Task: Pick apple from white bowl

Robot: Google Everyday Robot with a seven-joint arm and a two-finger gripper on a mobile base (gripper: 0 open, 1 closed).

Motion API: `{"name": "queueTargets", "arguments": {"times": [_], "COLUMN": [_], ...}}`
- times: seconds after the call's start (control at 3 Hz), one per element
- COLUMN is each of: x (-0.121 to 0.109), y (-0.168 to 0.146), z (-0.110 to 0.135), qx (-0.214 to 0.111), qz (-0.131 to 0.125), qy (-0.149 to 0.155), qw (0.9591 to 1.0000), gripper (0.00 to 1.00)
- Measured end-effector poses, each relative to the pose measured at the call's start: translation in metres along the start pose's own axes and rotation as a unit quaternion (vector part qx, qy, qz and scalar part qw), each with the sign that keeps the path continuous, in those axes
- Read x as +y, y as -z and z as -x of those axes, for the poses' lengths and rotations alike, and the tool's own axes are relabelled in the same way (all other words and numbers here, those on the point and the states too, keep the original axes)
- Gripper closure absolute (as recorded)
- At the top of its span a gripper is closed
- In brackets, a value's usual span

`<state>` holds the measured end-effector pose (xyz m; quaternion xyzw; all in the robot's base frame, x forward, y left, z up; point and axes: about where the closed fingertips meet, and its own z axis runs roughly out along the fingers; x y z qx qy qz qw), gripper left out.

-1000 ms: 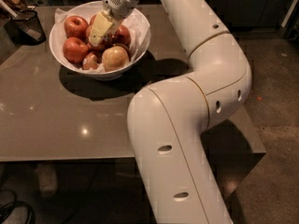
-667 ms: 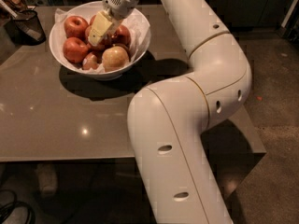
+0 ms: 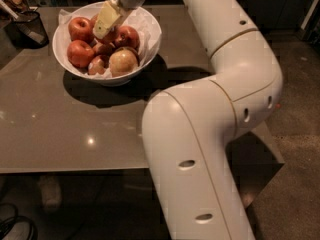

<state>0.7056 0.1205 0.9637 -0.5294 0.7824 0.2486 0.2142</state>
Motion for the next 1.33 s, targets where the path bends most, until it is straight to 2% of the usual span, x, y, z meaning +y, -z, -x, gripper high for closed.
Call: {"name": "queueTargets", "arguments": {"times": [0.33, 0.67, 1.0, 1.33], "x": [0.012, 0.027, 0.061, 0.091], "y": [0.043, 0.071, 0.096, 0.101], "z": [0.013, 0.019, 0.023, 0.019], "qx": [-0.038, -0.058, -0.079, -0.083], "qz": [-0.028, -0.041, -0.028, -0.003], "qy": [0.024, 0.046, 0.093, 0.134], "qw": [0.9986, 0.9964, 0.9922, 0.9874], "gripper": [1.0, 1.0, 1.0, 1.0]}}
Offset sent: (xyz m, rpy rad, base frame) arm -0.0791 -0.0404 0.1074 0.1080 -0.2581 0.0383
